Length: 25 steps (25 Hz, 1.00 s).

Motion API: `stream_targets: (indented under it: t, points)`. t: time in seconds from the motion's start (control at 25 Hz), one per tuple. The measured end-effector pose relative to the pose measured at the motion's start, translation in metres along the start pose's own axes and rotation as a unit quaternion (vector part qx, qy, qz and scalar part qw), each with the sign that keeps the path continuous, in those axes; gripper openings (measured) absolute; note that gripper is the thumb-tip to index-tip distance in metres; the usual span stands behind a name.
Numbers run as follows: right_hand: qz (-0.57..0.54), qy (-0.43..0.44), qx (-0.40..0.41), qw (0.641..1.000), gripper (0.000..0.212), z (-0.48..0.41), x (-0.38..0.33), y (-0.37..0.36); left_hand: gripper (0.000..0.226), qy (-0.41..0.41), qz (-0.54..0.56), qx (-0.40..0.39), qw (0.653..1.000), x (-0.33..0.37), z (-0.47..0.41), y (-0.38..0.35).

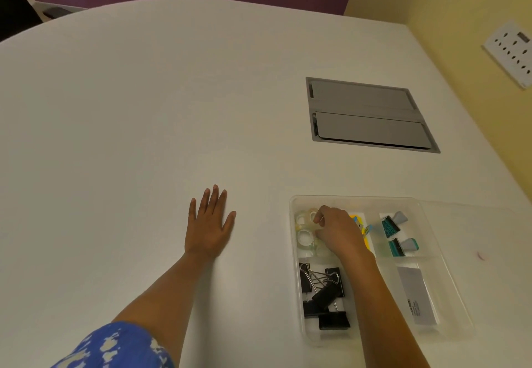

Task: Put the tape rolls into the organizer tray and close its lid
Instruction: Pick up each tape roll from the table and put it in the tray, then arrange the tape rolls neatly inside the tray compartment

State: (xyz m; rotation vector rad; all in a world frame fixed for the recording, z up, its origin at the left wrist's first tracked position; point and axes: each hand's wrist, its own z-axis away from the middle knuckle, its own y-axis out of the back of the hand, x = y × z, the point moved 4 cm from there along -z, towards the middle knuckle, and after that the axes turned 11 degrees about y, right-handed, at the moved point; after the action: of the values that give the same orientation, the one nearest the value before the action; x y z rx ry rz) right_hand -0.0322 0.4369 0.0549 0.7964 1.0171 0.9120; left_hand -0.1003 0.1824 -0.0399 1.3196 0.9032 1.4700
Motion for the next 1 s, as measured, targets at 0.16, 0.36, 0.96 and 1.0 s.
stream_targets:
  t: [0.16,0.36,0.96,1.0]
  points:
    - [-0.024,0.009,0.080,0.996,0.022,0.001,-0.008,0.011,0.058,0.009,0.025,-0.030,0.999,0.003,0.006,0.003]
    - [-0.031,0.028,0.129,0.991,0.024,0.011,-0.016,0.018,0.052,0.006,0.039,-0.041,0.998,0.007,0.023,0.013]
    - [-0.037,0.001,0.192,0.981,0.029,0.052,0.009,0.035,0.029,-0.069,0.217,0.010,0.974,0.086,0.067,0.063]
    - [-0.033,0.008,0.189,0.981,0.030,0.051,0.012,0.036,0.029,-0.075,0.221,0.015,0.972,0.097,0.066,0.063]
